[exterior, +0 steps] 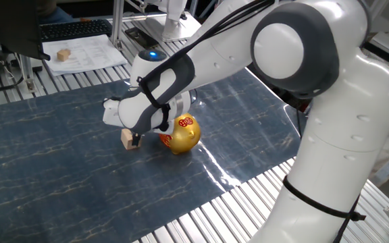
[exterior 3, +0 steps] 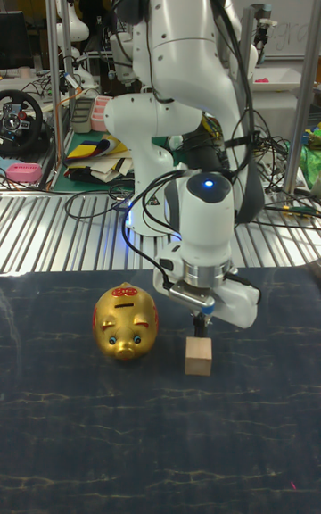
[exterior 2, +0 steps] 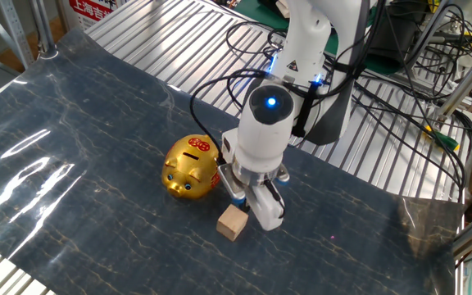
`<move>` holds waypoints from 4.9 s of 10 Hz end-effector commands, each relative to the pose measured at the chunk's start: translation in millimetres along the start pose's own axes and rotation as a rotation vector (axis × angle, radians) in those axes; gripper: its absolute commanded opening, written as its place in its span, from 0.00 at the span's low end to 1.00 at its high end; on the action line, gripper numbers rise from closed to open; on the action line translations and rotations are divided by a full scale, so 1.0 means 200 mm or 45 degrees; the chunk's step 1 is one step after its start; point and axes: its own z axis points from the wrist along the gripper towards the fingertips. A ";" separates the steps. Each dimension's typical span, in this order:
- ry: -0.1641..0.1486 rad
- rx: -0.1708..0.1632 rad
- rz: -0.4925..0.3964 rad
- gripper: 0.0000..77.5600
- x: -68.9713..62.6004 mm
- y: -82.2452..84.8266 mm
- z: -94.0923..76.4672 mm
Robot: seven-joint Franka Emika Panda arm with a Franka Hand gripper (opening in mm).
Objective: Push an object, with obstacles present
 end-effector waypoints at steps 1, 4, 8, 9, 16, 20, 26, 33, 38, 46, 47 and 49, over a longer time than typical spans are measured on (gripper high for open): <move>-0.025 0.030 0.019 0.00 -0.10 0.09 -0.02; -0.054 0.040 0.042 0.00 -0.21 0.11 -0.01; -0.068 0.047 0.091 0.00 -0.37 0.14 -0.02; -0.069 0.048 0.099 0.00 -0.39 0.15 -0.02; -0.049 0.073 0.041 0.00 -0.52 0.11 -0.02; 0.003 0.040 -0.086 0.00 -0.51 0.13 -0.07; 0.031 0.011 -0.013 0.00 -0.55 0.26 -0.13; -0.024 -0.027 -0.003 0.00 -0.60 0.30 -0.02; -0.065 0.042 -0.124 0.00 -0.61 0.30 0.02; -0.032 0.083 -0.319 0.00 -0.62 0.27 0.05; -0.027 0.083 -0.351 0.00 -0.62 0.26 0.06; -0.026 0.082 -0.370 0.00 -0.62 0.25 0.07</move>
